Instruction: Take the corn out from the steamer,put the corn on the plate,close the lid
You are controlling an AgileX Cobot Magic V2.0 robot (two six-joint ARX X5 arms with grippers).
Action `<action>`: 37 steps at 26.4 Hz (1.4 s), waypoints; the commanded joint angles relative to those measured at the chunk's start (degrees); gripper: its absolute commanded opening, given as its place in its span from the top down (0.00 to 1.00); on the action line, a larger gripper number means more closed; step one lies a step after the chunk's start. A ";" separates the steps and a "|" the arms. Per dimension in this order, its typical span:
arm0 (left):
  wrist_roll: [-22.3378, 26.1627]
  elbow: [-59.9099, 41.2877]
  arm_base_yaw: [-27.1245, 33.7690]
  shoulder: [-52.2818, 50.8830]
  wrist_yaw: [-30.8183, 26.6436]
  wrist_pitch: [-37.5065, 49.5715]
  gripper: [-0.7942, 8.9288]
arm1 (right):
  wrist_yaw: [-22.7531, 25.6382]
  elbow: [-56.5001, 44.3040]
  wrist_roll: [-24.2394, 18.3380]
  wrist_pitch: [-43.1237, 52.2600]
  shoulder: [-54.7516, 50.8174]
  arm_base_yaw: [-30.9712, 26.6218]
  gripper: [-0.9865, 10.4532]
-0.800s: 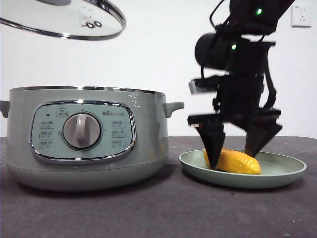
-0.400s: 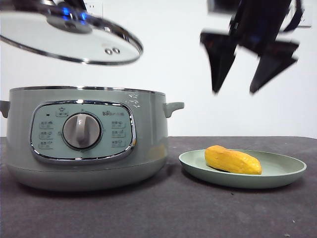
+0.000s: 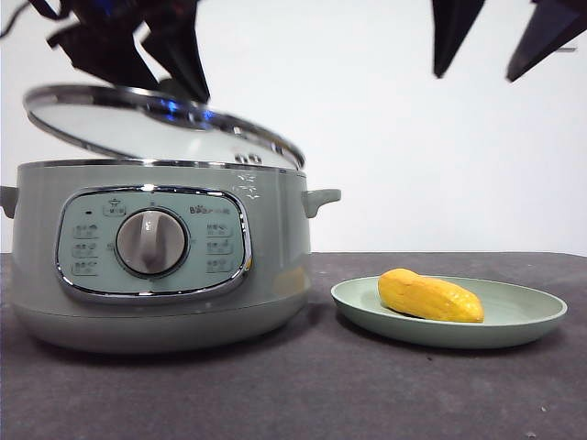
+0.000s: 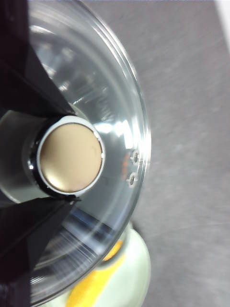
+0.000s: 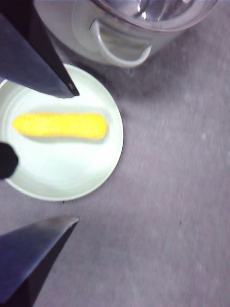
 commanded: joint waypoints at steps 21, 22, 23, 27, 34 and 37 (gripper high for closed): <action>-0.85 0.76 0.24 -1.09 -1.97 -4.48 0.41 | -0.07 -0.39 0.52 -4.04 -1.95 -1.77 0.56; -0.85 0.76 0.24 -2.95 -1.88 -4.57 0.41 | -0.07 -0.39 0.50 -4.00 -2.51 -1.73 0.56; -0.87 0.76 0.22 -4.87 -1.79 -4.87 0.41 | -0.13 -0.39 0.50 -4.02 -3.19 -1.73 0.56; -0.81 0.76 0.17 -14.84 -1.64 -10.60 0.52 | -1.86 -0.46 0.50 -4.07 -8.04 -1.73 0.56; 0.77 -4.39 0.07 -28.02 -2.51 -13.59 0.93 | -4.22 -8.74 0.50 3.04 -19.96 -1.66 0.93; 0.44 -13.49 0.02 -35.08 -3.89 -7.26 0.93 | -4.22 -18.73 0.52 11.28 -27.32 -1.66 0.93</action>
